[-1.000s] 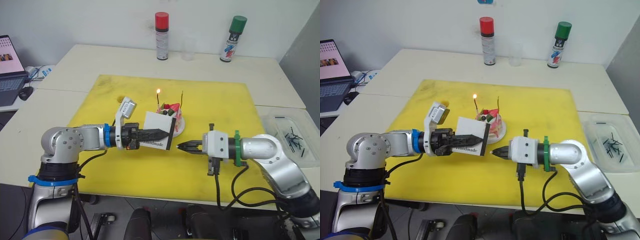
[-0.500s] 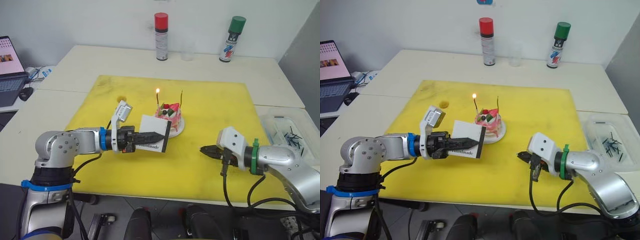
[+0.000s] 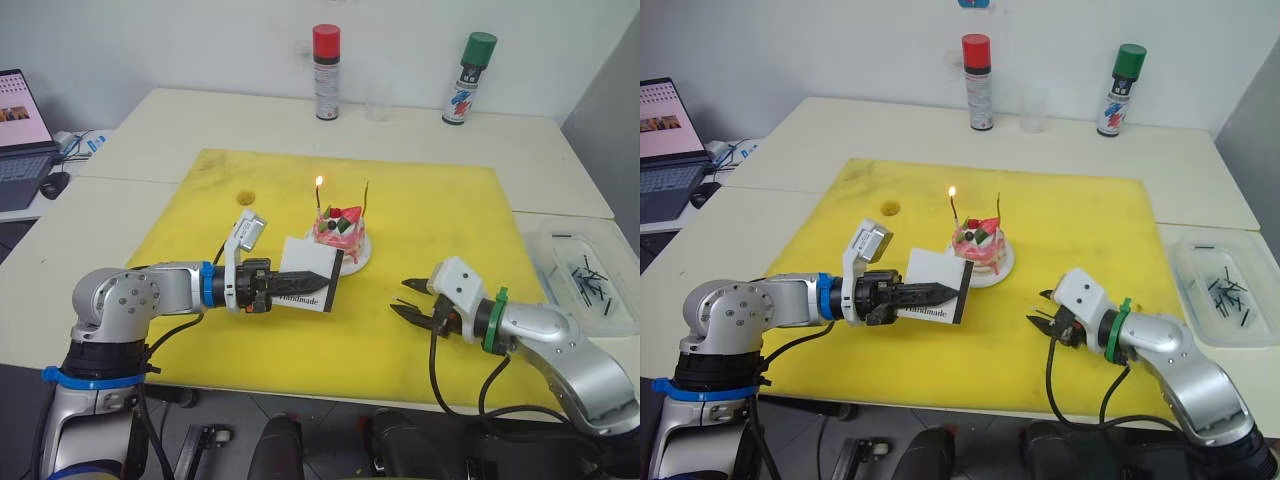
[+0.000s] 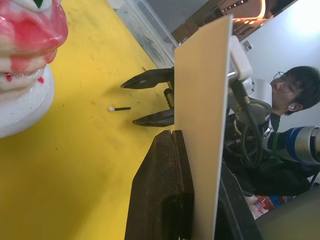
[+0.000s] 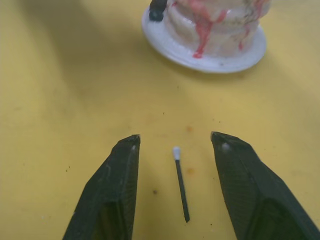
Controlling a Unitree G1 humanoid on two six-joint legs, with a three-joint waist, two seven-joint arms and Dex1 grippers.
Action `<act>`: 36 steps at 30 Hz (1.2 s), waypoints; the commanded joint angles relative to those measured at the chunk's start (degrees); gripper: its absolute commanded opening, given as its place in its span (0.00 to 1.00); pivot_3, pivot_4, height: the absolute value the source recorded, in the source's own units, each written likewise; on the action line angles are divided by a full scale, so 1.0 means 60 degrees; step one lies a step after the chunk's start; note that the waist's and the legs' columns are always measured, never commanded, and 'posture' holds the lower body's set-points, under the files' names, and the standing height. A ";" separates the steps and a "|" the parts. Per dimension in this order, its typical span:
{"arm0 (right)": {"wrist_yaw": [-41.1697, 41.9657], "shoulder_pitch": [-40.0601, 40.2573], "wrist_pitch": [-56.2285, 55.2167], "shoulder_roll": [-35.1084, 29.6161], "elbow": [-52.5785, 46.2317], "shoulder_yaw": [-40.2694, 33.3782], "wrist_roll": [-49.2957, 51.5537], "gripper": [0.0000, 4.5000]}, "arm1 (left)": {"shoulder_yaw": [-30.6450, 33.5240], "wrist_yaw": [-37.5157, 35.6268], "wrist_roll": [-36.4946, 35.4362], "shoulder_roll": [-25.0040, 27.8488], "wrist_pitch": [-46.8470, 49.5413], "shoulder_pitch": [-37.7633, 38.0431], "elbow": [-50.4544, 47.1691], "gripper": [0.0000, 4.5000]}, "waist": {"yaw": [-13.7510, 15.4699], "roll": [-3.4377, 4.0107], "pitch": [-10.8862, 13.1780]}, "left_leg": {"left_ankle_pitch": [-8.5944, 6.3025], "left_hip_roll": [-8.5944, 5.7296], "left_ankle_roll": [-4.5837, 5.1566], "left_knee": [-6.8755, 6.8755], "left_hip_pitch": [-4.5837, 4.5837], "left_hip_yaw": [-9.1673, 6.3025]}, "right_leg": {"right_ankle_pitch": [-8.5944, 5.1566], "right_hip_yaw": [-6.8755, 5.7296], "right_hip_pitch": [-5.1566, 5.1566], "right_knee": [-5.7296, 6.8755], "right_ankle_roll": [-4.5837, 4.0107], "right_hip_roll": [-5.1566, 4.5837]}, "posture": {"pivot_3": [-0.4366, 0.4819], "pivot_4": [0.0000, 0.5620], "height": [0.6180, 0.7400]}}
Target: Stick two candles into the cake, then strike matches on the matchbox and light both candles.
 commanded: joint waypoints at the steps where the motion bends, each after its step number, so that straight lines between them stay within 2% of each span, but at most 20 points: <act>1: -0.0054 0.0362 -0.1309 0.0214 0.0163 -0.0304 -0.0143 0.51 | 0.0148 -0.0009 -0.0120 0.0082 -0.0033 -0.0052 -0.0296 0.00 | -0.0006 0.0000 0.0000 | 0.0000 0.0000 0.0000 0.0002 0.0000 0.0001 | 0.0000 0.0001 0.0001 0.0000 0.0000 0.0000 | 0.48 0.27 0.58; 6: 0.0105 0.0879 -0.3753 0.0555 0.1857 -0.0254 -0.0638 0.51 | 0.0089 -0.0059 -0.0072 0.0167 0.0035 -0.0219 -0.0192 0.00 | -0.0026 -0.0002 -0.0001 | 0.0001 0.0002 0.0000 0.0011 0.0016 0.0002 | 0.0007 0.0002 0.0009 0.0006 0.0010 0.0003 | 0.48 0.27 0.58; 10: 0.0492 0.0767 -0.4597 0.0702 0.2685 -0.0146 -0.0592 0.51 | 0.0081 -0.0092 -0.0095 0.0252 0.0079 -0.0234 -0.0190 0.00 | -0.0027 -0.0001 -0.0001 | 0.0001 0.0001 0.0000 0.0010 0.0016 0.0010 | 0.0007 0.0012 0.0007 0.0009 0.0010 0.0003 | 0.48 0.27 0.58; 16: 0.0924 0.0254 -0.4752 0.0948 0.3554 -0.0035 -0.0420 0.51 | 0.0081 -0.0094 -0.0127 0.0316 0.0149 -0.0221 -0.0223 0.00 | -0.0025 -0.0001 -0.0001 | 0.0001 0.0003 0.0001 0.0010 0.0018 0.0007 | 0.0008 0.0008 0.0008 0.0013 0.0009 0.0004 | 0.48 0.27 0.58; 23: 0.1065 0.0030 -0.4258 0.1189 0.3832 -0.0056 -0.0080 0.51 | 0.0134 -0.0058 -0.0150 0.0305 0.0224 -0.0190 -0.0257 0.00 | -0.0036 -0.0001 -0.0001 | 0.0001 0.0007 0.0001 0.0014 0.0027 0.0006 | 0.0008 0.0009 0.0012 0.0023 0.0008 0.0009 | 0.48 0.27 0.58; 26: 0.1120 0.0022 -0.4224 0.1184 0.3901 0.0015 -0.0207 0.39 | 0.0147 -0.0057 -0.0149 0.0287 0.0240 -0.0189 -0.0242 0.00 | -0.0056 -0.0001 -0.0002 | 0.0002 0.0008 0.0001 0.0014 0.0029 0.0006 | 0.0008 0.0009 0.0012 0.0025 0.0007 0.0010 | 0.48 0.27 0.58; 31: 0.1062 0.0066 -0.4144 0.1109 0.3927 0.0164 -0.0529 0.01 | 0.0158 -0.0051 -0.0172 0.0267 0.0256 -0.0177 -0.0239 0.00 | -0.0057 -0.0001 -0.0002 | 0.0002 0.0007 0.0001 0.0014 0.0033 0.0006 | 0.0009 0.0009 0.0017 0.0024 0.0007 0.0010 | 0.48 0.27 0.58; 36: 0.1058 0.0105 -0.3780 0.0972 0.3691 0.0421 -0.0822 0.01 | 0.0127 -0.0073 -0.0150 0.0246 0.0237 -0.0189 -0.0202 0.00 | -0.0058 -0.0002 -0.0003 | 0.0002 0.0007 0.0001 0.0014 0.0056 0.0006 | 0.0008 0.0010 0.0041 0.0023 0.0007 0.0010 | 0.48 0.27 0.58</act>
